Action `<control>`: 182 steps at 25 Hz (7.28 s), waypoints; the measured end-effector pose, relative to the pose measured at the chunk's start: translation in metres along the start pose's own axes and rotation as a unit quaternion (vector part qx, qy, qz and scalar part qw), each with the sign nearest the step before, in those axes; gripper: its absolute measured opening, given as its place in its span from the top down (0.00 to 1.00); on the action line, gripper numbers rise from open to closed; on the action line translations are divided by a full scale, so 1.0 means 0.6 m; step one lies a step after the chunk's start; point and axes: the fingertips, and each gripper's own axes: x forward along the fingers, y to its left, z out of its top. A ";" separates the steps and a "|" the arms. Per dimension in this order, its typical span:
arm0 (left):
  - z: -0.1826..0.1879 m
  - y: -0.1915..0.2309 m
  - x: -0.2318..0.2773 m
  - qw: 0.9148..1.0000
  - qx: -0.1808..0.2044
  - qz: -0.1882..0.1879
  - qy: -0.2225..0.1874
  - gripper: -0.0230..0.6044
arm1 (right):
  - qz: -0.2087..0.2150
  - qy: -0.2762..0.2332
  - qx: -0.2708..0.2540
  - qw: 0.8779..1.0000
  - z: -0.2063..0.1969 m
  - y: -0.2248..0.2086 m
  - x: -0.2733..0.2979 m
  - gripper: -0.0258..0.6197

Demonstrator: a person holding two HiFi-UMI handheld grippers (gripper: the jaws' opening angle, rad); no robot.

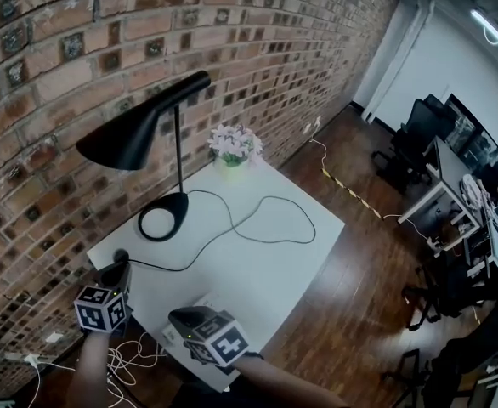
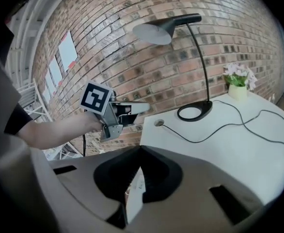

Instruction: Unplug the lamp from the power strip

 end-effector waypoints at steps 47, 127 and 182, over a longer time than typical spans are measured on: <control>0.001 -0.775 0.032 0.957 0.086 -0.273 0.053 0.97 | -0.150 -0.153 0.028 0.976 -0.192 -0.187 -0.518 0.96; 0.036 -1.008 0.333 0.914 0.067 -0.386 0.101 0.96 | -0.230 -0.115 0.106 0.960 -0.202 -0.519 -0.683 0.96; 0.180 -1.219 0.661 0.964 0.123 -0.213 0.097 0.96 | -0.179 -0.224 0.144 0.947 -0.149 -0.886 -0.940 0.96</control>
